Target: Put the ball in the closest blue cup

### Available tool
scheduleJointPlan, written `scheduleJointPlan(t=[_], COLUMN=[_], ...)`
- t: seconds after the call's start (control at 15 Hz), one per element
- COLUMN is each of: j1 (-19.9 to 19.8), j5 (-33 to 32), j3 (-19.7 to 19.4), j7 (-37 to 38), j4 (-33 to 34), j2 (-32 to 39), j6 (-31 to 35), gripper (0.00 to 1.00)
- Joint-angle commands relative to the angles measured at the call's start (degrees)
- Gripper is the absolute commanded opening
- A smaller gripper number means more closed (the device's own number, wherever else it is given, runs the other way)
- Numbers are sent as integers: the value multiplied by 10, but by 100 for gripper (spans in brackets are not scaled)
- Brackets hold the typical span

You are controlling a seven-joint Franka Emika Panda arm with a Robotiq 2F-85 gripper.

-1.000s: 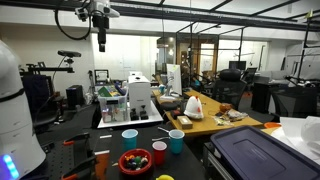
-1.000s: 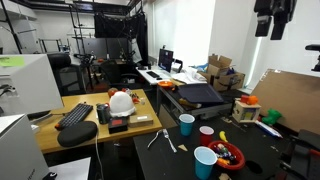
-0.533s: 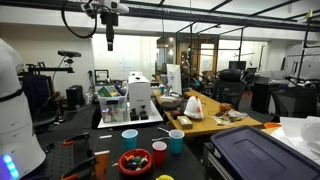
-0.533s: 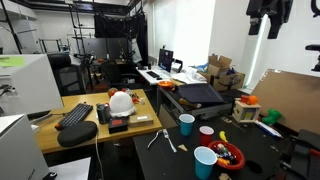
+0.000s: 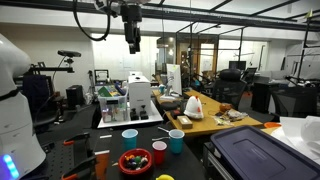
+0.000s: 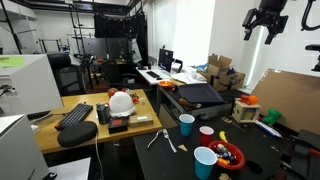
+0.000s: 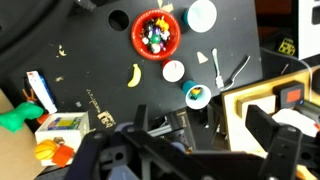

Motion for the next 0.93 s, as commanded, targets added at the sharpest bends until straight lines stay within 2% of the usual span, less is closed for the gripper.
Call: scheduleJointPlan(t=[0.0,0.4,0.67,0.87], j1=[-44,-96,-118,-123], j5=[-24,-51,-70,-60], j3=[-31,-90,-136,-173], j7=[23,30,36,25], j4=[-2,41,99,152], j2=[47,163,248,317], j6=[89,194,214,210], gripper=[100,100,100,100])
